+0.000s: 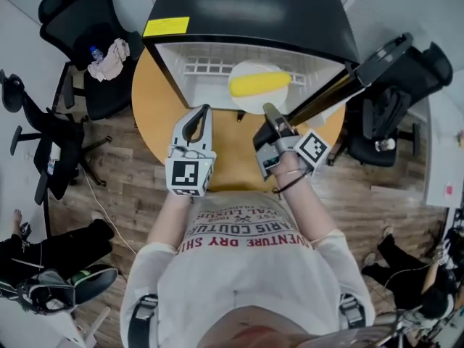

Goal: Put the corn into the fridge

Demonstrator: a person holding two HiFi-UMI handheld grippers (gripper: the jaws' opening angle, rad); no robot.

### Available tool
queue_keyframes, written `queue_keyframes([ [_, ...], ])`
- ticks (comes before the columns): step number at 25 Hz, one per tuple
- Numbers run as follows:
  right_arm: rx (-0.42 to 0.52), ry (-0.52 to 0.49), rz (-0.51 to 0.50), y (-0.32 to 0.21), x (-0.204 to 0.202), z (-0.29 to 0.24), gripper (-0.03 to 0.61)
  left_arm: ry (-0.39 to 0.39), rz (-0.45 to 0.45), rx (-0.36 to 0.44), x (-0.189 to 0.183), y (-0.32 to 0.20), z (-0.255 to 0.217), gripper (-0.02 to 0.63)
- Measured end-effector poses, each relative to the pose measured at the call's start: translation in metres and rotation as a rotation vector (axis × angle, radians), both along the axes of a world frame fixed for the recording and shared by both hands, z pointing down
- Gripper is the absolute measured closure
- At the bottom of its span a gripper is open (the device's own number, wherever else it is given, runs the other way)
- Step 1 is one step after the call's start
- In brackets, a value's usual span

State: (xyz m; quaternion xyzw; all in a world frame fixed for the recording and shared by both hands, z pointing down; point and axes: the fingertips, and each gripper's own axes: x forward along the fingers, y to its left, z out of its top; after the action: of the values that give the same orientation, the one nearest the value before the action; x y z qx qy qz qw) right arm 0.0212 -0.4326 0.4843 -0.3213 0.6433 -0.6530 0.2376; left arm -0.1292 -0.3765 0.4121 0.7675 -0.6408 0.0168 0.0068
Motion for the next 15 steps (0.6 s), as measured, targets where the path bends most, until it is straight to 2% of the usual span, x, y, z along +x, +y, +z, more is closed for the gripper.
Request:
queue_keyframes([
  [10,-0.045,-0.015,0.054,-0.032,-0.022,0.008,0.537,0.035,-0.009,-0.031,-0.024,-0.018,0.012,0.589],
  [15,-0.061,-0.014,0.065,-0.047,-0.032,0.013,0.534,0.021,-0.022,-0.025,-0.039,-0.029,0.016,0.589],
])
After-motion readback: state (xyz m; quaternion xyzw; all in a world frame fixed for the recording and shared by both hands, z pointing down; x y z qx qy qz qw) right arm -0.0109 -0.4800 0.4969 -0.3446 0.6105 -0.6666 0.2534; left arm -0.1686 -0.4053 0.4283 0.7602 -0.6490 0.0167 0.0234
